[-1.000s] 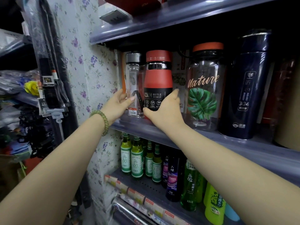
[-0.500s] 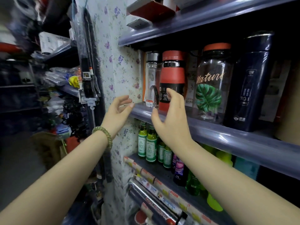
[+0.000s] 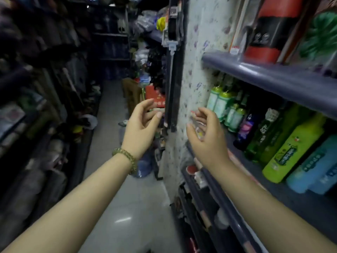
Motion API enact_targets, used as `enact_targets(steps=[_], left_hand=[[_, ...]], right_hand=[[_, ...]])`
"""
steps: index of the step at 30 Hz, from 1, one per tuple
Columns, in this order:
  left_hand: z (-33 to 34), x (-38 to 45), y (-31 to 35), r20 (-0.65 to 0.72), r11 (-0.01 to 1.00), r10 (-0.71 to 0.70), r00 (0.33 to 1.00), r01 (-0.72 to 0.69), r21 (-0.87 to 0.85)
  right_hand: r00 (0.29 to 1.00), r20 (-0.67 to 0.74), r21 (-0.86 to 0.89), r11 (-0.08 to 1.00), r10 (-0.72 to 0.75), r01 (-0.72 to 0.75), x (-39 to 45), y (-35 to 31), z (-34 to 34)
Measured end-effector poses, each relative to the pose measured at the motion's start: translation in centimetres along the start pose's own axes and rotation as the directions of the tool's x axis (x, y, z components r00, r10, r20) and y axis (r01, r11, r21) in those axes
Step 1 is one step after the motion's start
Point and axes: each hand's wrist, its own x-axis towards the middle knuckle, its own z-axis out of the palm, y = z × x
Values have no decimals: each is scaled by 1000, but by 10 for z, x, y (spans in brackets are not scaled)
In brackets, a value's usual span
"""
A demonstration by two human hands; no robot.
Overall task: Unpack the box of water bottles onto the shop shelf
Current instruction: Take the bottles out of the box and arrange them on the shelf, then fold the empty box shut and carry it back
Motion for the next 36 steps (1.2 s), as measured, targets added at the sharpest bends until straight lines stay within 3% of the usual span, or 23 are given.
enact_targets(steps=[4,11,17,22,28,33,36], left_hand=[[-40,-67,-41,-119,990,-60,991,74,119],[-98,-174,-128,-300,950,-192,934,254,182],[-122,-261,-217,-389,895,-300,871,398,201],[-132,-328,-310,-439,824,-437,785,545,155],[-123,-426,-458,-482,697,-568,667,701,150],[-122,-517,-579,-528,548,-589,612,783,295],[-131,-561,-632,-565,475,-561,605,795,378]], right_hand=[[989,147,40,999,-7,1,-55,23,44],[921,383,158,977,70,-140,-146,68,121],[824,542,106,959,167,-264,-224,126,186],[757,588,61,918,285,-393,-299,187,245],[689,639,-11,899,343,-437,-408,300,306],[632,669,-138,901,391,-412,-491,406,337],[637,657,-196,908,402,-371,-524,463,355]])
